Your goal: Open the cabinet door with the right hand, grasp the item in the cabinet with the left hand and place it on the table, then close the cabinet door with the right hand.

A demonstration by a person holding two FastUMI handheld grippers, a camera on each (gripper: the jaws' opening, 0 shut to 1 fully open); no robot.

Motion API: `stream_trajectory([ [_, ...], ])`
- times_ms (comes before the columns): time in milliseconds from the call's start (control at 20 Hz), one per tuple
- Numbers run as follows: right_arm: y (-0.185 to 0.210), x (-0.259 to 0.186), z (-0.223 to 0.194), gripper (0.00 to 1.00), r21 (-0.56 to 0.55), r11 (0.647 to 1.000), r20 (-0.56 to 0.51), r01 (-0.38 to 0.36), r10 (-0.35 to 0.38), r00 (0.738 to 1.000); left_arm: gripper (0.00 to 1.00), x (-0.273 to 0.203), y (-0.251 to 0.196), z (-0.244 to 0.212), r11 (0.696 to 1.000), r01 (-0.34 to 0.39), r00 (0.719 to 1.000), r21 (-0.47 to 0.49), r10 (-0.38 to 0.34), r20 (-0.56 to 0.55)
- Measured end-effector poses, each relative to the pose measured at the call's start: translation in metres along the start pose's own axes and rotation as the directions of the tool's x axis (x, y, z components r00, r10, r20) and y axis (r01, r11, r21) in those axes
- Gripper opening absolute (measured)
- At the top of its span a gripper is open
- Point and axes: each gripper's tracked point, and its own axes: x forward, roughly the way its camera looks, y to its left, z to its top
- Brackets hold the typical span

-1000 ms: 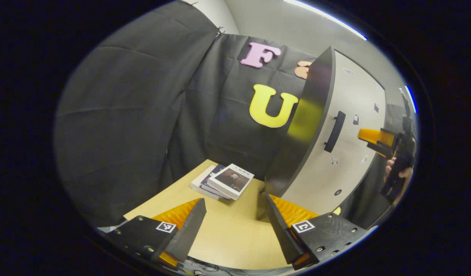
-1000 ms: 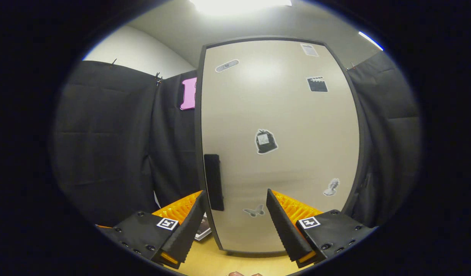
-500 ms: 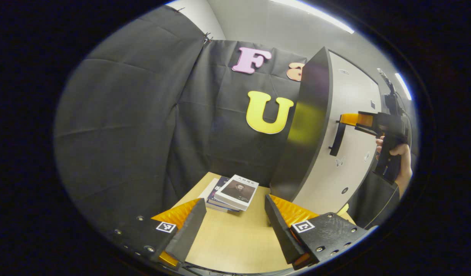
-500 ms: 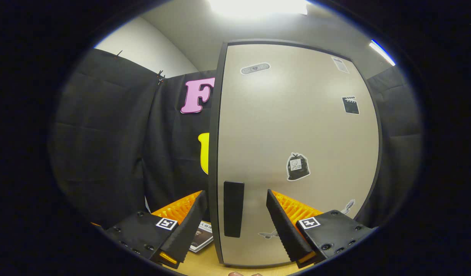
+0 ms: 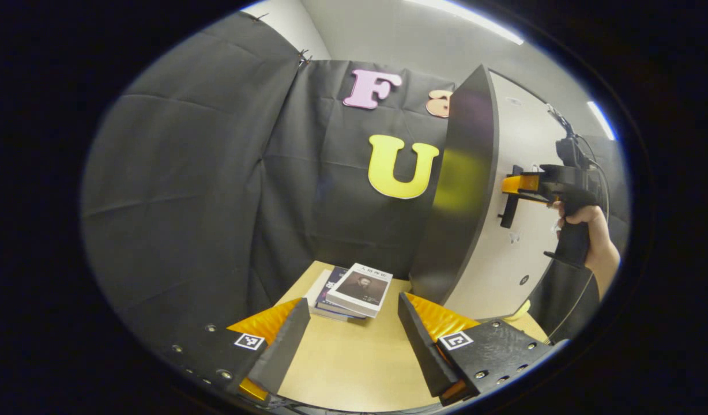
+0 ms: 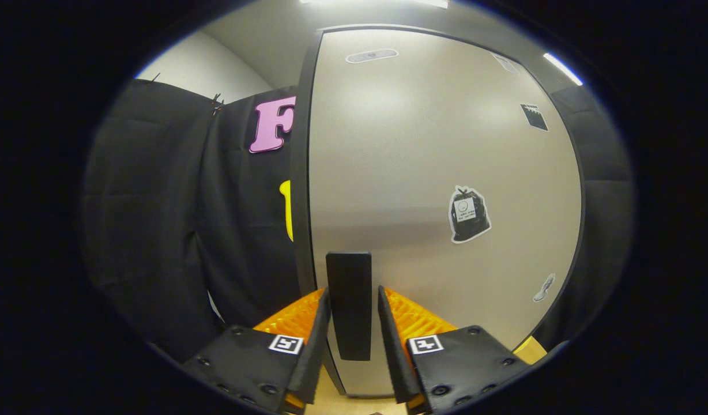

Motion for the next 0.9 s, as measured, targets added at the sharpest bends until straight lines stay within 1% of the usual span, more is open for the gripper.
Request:
stream_trajectory([
  [50,-0.003,-0.001,0.000,0.39,0.003,1.000,-0.008,0.020,-0.020,1.000,0.91,0.001,0.001,0.000,1.000,-0.002,1.000,0.007,0.002,0.000],
  [100,-0.002,0.000,0.000,0.39,-0.005,1.000,0.000,0.018,-0.018,1.000,0.91,0.001,0.001,0.000,1.000,-0.001,1.000,0.014,0.001,0.002],
  [150,-0.002,0.000,0.000,0.35,-0.018,1.000,0.000,0.021,-0.021,1.000,0.91,0.001,0.001,0.000,1.000,0.000,1.000,0.020,0.000,0.002],
  [200,-0.002,0.000,0.000,0.35,-0.012,1.000,0.013,0.022,-0.021,1.000,0.91,0.002,0.001,0.000,1.000,-0.002,1.000,0.023,0.002,0.001],
  [250,-0.002,0.000,-0.002,0.35,0.017,1.000,0.013,0.016,-0.016,1.000,0.93,0.002,0.002,-0.001,1.000,-0.006,1.000,0.021,0.006,-0.003],
  [300,-0.001,0.001,-0.001,0.31,0.023,1.000,0.019,0.001,-0.002,1.000,0.94,0.002,0.004,-0.003,1.000,-0.013,1.000,0.010,0.013,-0.004],
  [350,-0.001,-0.003,0.000,0.31,0.005,1.000,0.020,-0.013,0.013,1.000,0.94,0.002,0.006,-0.004,1.000,-0.016,1.000,-0.005,0.016,-0.006],
  [400,-0.001,0.000,0.000,0.28,-0.026,0.999,0.021,-0.020,0.020,1.000,0.94,0.003,0.006,-0.007,1.000,-0.015,1.000,-0.021,0.015,-0.010],
  [450,0.000,-0.001,0.000,0.19,-0.049,0.999,0.020,-0.018,0.019,1.000,0.96,0.002,0.006,-0.009,0.999,-0.017,1.000,-0.032,0.017,-0.013],
  [500,-0.001,0.000,-0.003,0.19,-0.069,0.997,0.005,-0.020,0.020,1.000,0.94,0.002,0.008,-0.011,0.999,-0.019,1.000,-0.039,0.018,-0.016],
  [600,-0.001,-0.001,-0.003,0.13,-0.068,0.997,0.001,-0.030,0.030,1.000,0.94,0.003,0.007,-0.016,0.999,-0.017,1.000,-0.046,0.015,-0.024],
  [700,0.000,-0.002,-0.003,0.13,-0.074,0.996,-0.009,-0.043,0.043,0.999,0.93,0.006,0.007,-0.021,0.999,-0.014,0.999,-0.048,0.013,-0.037],
  [750,-0.001,-0.004,-0.004,0.13,-0.094,0.995,-0.010,-0.047,0.046,0.999,0.96,0.008,0.006,-0.023,0.999,-0.011,0.999,-0.049,0.009,-0.041],
  [800,-0.001,-0.005,-0.003,0.13,-0.107,0.993,-0.006,-0.050,0.049,0.999,0.92,0.010,0.004,-0.024,0.999,-0.006,0.999,-0.049,0.005,-0.039],
  [900,0.000,-0.010,-0.003,0.13,-0.108,0.992,0.006,-0.070,0.071,0.997,0.91,0.011,0.008,-0.032,0.999,-0.022,0.999,-0.037,0.020,-0.039],
])
